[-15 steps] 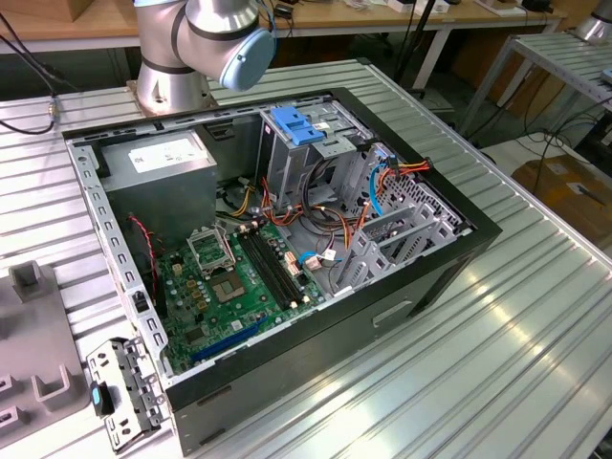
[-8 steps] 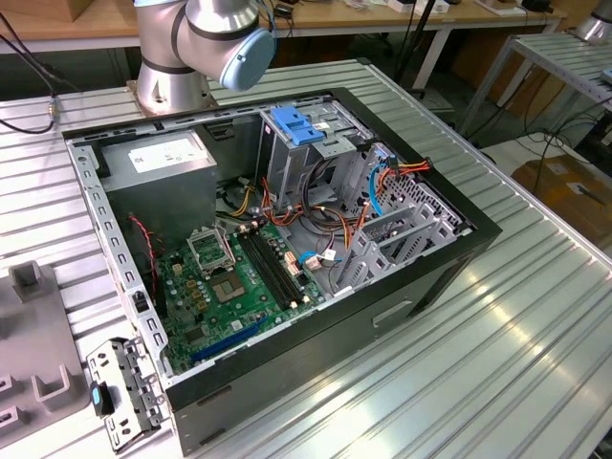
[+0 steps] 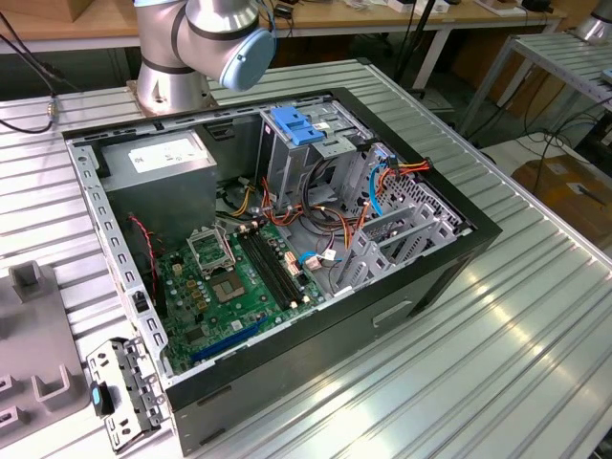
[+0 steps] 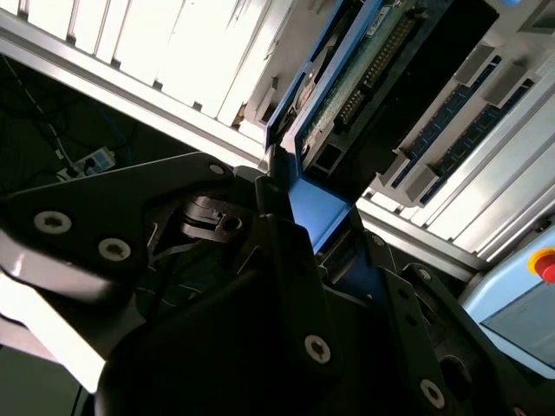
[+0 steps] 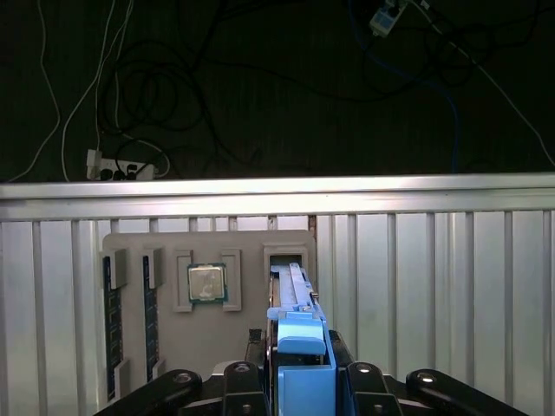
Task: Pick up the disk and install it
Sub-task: 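Pick up the disk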
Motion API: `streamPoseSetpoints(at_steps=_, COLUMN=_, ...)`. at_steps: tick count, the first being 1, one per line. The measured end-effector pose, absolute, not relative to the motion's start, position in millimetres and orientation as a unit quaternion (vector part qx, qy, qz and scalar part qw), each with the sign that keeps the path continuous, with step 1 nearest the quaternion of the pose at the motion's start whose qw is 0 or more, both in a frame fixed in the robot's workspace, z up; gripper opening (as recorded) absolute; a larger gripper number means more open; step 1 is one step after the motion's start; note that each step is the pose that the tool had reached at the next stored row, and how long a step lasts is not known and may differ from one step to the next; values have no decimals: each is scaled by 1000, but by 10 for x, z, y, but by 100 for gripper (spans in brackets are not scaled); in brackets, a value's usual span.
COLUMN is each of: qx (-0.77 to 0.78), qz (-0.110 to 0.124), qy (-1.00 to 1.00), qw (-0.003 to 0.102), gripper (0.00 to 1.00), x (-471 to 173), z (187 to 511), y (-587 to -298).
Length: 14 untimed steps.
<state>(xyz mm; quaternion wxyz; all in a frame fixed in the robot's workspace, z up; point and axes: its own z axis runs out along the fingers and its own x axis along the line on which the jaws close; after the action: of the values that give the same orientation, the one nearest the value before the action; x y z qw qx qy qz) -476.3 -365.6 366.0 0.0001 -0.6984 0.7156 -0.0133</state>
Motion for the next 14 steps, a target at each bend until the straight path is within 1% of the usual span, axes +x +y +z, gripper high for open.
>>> streamPoseSetpoints(at_steps=14, qx=-698, qz=-13, qy=716, qw=0, gripper=37, x=-4763, z=3699, y=-3656)
